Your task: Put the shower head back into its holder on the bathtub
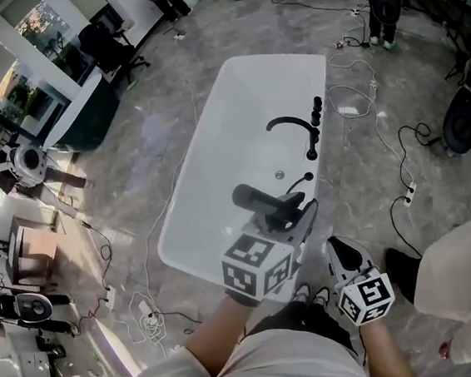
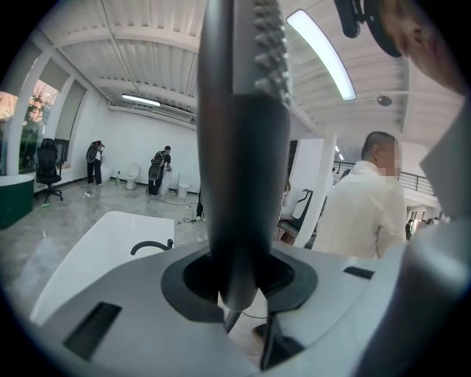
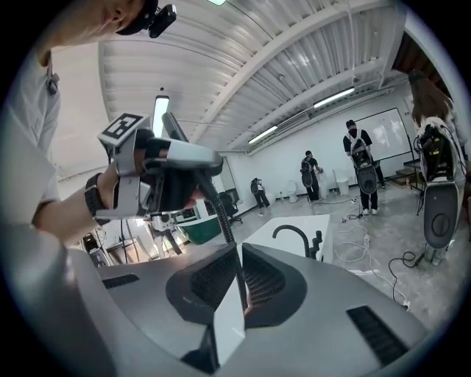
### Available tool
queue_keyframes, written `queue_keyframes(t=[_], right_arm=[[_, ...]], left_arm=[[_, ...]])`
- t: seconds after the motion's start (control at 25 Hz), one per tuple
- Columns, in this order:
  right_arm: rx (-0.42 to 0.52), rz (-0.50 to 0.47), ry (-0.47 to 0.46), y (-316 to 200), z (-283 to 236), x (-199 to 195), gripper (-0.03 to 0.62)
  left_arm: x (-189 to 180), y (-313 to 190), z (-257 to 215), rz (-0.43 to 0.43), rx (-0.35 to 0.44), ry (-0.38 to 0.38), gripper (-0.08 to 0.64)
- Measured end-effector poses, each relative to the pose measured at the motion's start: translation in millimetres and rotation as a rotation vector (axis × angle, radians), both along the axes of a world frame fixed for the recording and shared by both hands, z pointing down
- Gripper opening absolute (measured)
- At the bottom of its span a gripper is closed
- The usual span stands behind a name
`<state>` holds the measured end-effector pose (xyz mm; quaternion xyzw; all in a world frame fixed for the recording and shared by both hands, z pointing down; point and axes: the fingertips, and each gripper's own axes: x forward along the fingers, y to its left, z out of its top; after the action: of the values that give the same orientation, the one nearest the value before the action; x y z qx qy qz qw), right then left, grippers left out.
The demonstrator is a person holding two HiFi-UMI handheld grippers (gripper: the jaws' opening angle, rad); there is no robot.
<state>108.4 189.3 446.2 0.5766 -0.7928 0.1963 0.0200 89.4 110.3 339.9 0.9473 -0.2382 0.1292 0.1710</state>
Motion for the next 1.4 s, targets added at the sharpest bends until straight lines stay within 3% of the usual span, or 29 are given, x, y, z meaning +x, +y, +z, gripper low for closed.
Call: queue_keyframes(t=[0.32,0.6,1.0,1.16,1.4], right_arm=[[-0.088,-0.024,0.098,-20,54,-20,0.031],[-0.132,-0.060,0.123,-29,74,-25,0.067],[-0.169,-0.153,0.101,-66,94,18,0.087],[-0.204,-0.232,0.087,-74,115,30,0.099],[-0.242,-0.324,0.057,-108,136,81,0.118]], left_arm=[[-10,-27,-38,0.001,-0.101,0.184,0.098],[-9,-45,-54,-0.007,-0.124,0.254,0.098],[35,-81,-65,-0.091,-0.150,0.278,0.098],[50,-90,-74,-0.139,-0.172,0.328,0.098],[93,-121,-91,-0.222,-0.201,0.416,0.098]])
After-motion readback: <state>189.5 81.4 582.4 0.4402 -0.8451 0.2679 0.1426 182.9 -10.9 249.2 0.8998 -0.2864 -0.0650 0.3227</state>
